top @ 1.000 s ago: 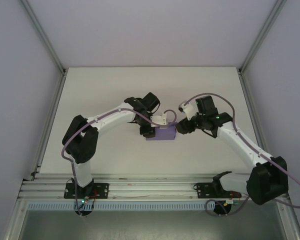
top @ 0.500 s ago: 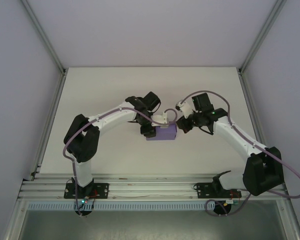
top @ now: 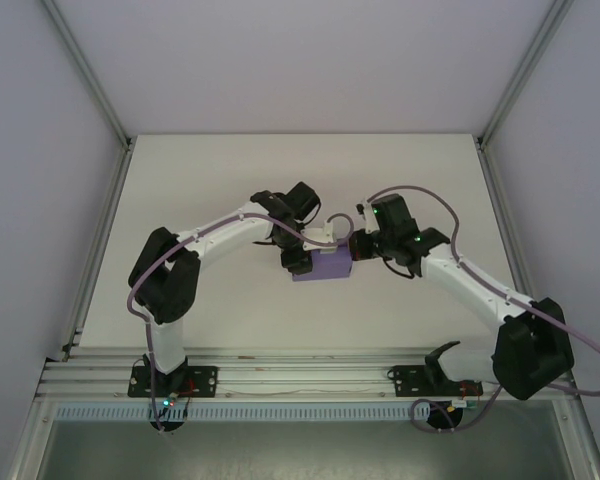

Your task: Assemble paper box

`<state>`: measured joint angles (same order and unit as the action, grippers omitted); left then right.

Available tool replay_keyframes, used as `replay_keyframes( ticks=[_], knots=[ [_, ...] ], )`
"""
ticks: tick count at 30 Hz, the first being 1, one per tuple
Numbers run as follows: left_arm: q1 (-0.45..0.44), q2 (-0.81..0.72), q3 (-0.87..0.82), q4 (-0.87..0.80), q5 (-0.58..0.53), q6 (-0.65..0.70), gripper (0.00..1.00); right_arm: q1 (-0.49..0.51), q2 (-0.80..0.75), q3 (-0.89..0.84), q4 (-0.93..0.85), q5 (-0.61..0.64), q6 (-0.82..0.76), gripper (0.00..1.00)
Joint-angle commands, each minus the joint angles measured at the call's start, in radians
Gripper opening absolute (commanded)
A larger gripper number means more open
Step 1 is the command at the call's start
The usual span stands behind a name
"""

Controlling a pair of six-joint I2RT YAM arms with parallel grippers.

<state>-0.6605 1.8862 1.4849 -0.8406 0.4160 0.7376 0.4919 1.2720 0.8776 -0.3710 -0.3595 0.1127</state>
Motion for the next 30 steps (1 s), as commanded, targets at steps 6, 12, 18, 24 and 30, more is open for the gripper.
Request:
replay_keyframes(
  ticks=[6, 12, 18, 24, 30],
  knots=[
    [-0.006, 0.045, -0.005, 0.007, -0.014, -0.01, 0.44, 0.079, 0.001, -0.137, 0.172, 0.187, 0.0, 0.0],
    [-0.006, 0.039, -0.012, 0.02, -0.018, -0.02, 0.46, 0.115, -0.056, -0.286, 0.385, 0.142, -0.097, 0.0],
    [-0.006, 0.039, -0.008, 0.029, -0.026, -0.033, 0.47, 0.124, -0.11, -0.416, 0.536, 0.149, -0.085, 0.0],
    [-0.007, 0.029, -0.001, 0.041, -0.029, -0.054, 0.52, 0.132, -0.141, -0.426, 0.538, 0.169, -0.071, 0.0],
    [-0.007, -0.025, 0.005, 0.075, -0.034, -0.105, 0.8, 0.137, -0.142, -0.427, 0.535, 0.187, -0.062, 0.0]
  ],
)
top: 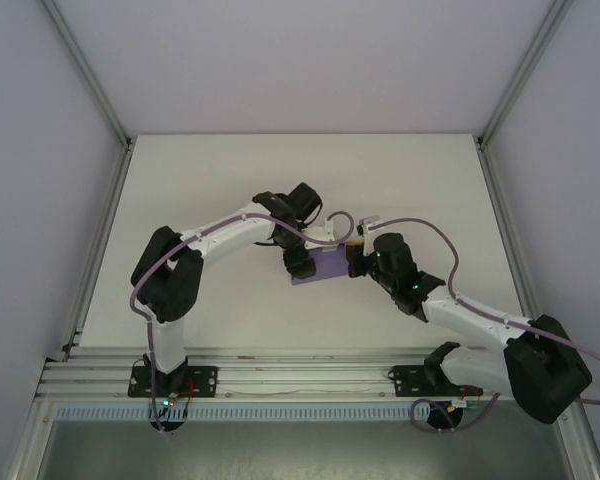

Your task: Assemble paper box

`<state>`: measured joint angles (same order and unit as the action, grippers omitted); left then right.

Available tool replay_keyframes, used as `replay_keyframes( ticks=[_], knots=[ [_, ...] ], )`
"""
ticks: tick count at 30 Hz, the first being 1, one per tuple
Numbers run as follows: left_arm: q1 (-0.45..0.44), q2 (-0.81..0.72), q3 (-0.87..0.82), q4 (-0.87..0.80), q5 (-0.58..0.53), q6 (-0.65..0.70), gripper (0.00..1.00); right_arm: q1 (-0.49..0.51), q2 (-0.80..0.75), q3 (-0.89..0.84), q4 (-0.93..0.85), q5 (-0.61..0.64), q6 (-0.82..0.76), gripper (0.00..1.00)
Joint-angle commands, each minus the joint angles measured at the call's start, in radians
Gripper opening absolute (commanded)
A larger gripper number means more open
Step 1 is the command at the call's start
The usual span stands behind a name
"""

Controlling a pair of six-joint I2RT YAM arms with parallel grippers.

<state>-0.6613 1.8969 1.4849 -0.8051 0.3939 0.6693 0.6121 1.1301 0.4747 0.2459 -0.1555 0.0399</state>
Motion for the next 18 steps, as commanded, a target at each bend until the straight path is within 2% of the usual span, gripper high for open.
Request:
replay_keyframes(
  ticks=[1, 3, 9, 13, 18],
  knots=[
    [-0.006, -0.048, 0.005, 0.044, -0.012, -0.043, 0.83, 0.023, 0.0, -0.025, -0.08, -0.003, 0.012, 0.0],
    [-0.006, -0.073, -0.001, 0.058, -0.025, -0.065, 1.0, 0.029, 0.006, -0.023, -0.088, 0.021, 0.015, 0.0],
    [-0.008, -0.163, -0.056, 0.127, -0.135, -0.19, 1.0, 0.074, 0.018, -0.007, -0.11, 0.096, 0.028, 0.0],
    [-0.008, -0.244, -0.131, 0.176, -0.291, -0.384, 1.0, 0.105, 0.048, 0.018, -0.141, 0.144, 0.025, 0.0],
    [-0.008, -0.371, -0.265, 0.209, -0.391, -0.571, 1.0, 0.12, 0.052, 0.04, -0.169, 0.175, 0.043, 0.0]
  ],
)
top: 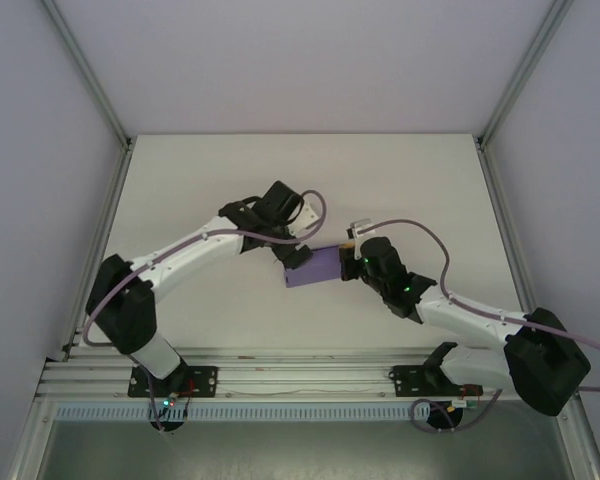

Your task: Assemble paper box

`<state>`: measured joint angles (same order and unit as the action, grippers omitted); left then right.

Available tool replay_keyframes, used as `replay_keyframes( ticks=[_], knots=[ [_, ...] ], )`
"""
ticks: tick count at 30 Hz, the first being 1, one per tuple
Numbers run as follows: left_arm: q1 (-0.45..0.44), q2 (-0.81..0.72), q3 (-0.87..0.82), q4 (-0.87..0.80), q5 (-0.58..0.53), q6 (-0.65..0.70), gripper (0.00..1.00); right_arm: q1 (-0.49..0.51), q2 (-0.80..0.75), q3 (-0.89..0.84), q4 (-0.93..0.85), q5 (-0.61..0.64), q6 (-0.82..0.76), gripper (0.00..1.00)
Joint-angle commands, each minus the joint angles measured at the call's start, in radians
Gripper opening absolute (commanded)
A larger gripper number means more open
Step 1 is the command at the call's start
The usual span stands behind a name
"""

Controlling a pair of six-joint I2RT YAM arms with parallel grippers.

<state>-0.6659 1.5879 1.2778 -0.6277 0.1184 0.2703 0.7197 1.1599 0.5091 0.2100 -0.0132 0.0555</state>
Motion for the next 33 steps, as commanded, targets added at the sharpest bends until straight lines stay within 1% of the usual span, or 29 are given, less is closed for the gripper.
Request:
replay_keyframes(
  ticks=[1, 5, 8, 9, 11, 13, 16, 19, 20, 23, 26, 27, 28, 32, 33],
  knots=[
    [-0.003, -0.089, -0.088, 0.038, -0.129, -0.203, 1.0, 0.014, 0.024, 0.01, -0.146, 0.038, 0.03, 0.0],
    [-0.003, -0.151, -0.152, 0.044, -0.128, -0.299, 0.99, 0.017, 0.032, 0.027, -0.173, 0.047, 0.041, 0.0],
    [-0.003, -0.178, -0.197, 0.082, -0.078, -0.298, 0.95, 0.019, 0.04, 0.039, -0.19, 0.042, 0.049, 0.0],
    [-0.002, -0.179, -0.205, 0.091, -0.07, -0.292, 0.91, 0.02, 0.04, 0.041, -0.19, 0.039, 0.047, 0.0],
    [-0.003, -0.169, -0.199, 0.092, -0.072, -0.289, 0.77, 0.021, 0.038, 0.043, -0.193, 0.041, 0.052, 0.0],
    [-0.003, -0.154, -0.181, 0.088, -0.058, -0.289, 0.61, 0.02, 0.035, 0.05, -0.202, 0.042, 0.054, 0.0],
    [-0.003, -0.142, -0.166, 0.089, -0.028, -0.283, 0.42, 0.021, 0.038, 0.064, -0.223, 0.042, 0.059, 0.0],
    [-0.003, -0.132, -0.17, 0.096, -0.022, -0.282, 0.36, 0.021, 0.036, 0.072, -0.232, 0.041, 0.064, 0.0],
    [-0.003, -0.129, -0.17, 0.095, -0.014, -0.28, 0.36, 0.021, 0.034, 0.072, -0.231, 0.041, 0.067, 0.0],
    [-0.003, -0.119, -0.167, 0.092, -0.017, -0.285, 0.3, 0.023, 0.03, 0.074, -0.233, 0.033, 0.069, 0.0],
    [-0.003, -0.114, -0.159, 0.089, -0.028, -0.291, 0.19, 0.026, 0.029, 0.078, -0.24, 0.033, 0.07, 0.0],
    [-0.003, -0.113, -0.155, 0.089, -0.026, -0.292, 0.17, 0.028, 0.029, 0.079, -0.244, 0.033, 0.07, 0.0],
    [-0.004, -0.115, -0.152, 0.087, -0.027, -0.292, 0.16, 0.03, 0.029, 0.081, -0.248, 0.034, 0.071, 0.0],
    [-0.003, -0.108, -0.125, 0.06, -0.038, -0.35, 0.06, 0.05, 0.031, 0.098, -0.274, 0.073, 0.081, 0.0],
    [-0.003, -0.104, -0.113, 0.046, -0.029, -0.372, 0.06, 0.056, 0.032, 0.103, -0.281, 0.088, 0.086, 0.0]
  ],
)
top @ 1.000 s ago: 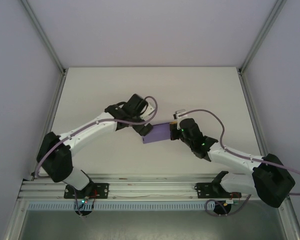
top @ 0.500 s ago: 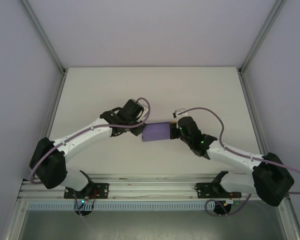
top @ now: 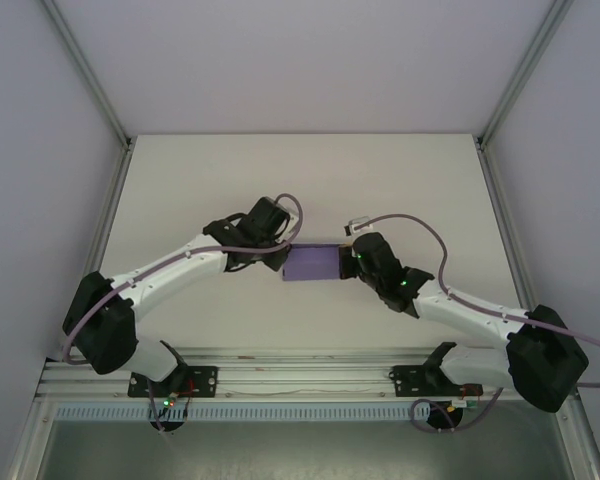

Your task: Assemble paper box

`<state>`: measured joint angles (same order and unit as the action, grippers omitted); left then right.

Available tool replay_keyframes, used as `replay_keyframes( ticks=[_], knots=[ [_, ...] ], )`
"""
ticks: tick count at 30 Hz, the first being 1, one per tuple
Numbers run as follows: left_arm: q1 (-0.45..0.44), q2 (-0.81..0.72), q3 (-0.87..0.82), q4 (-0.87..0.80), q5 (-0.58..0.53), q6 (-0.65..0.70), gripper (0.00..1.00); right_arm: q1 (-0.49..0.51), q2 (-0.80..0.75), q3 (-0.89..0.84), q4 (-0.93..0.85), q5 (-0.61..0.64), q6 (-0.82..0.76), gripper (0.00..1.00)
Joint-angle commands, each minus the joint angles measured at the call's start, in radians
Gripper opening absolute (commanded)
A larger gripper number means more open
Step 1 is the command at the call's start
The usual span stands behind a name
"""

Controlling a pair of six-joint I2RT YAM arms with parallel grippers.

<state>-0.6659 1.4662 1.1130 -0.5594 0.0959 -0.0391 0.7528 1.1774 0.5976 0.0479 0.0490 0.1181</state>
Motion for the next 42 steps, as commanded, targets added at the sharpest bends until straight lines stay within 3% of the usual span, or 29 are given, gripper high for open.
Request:
replay_keyframes(
  ticks=[1, 9, 11, 18, 23, 29, 36, 42],
  knots=[
    [-0.003, 0.025, 0.064, -0.04, -0.001, -0.092, 0.06, 0.03, 0.015, 0.021, -0.128, 0.04, 0.032, 0.0],
    [-0.002, 0.119, 0.143, -0.132, 0.055, -0.34, 0.06, 0.109, 0.043, 0.064, -0.189, 0.16, 0.108, 0.0],
    [0.002, 0.149, 0.17, -0.167, 0.112, -0.349, 0.06, 0.132, 0.059, 0.072, -0.195, 0.2, 0.101, 0.0],
    [0.031, 0.19, 0.265, -0.298, 0.152, -0.357, 0.06, 0.17, 0.116, 0.106, -0.258, 0.269, 0.084, 0.0],
    [0.08, 0.194, 0.282, -0.332, 0.286, -0.347, 0.06, 0.178, 0.126, 0.091, -0.229, 0.276, 0.07, 0.0],
    [0.097, 0.211, 0.311, -0.376, 0.323, -0.372, 0.02, 0.186, 0.128, 0.084, -0.224, 0.277, 0.071, 0.0],
    [0.095, 0.236, 0.235, -0.302, 0.307, -0.425, 0.01, 0.194, 0.122, 0.072, -0.207, 0.286, 0.078, 0.0],
    [0.048, 0.191, 0.114, -0.221, 0.142, -0.413, 0.01, 0.194, 0.091, 0.015, -0.126, 0.291, 0.062, 0.0]
  ],
)
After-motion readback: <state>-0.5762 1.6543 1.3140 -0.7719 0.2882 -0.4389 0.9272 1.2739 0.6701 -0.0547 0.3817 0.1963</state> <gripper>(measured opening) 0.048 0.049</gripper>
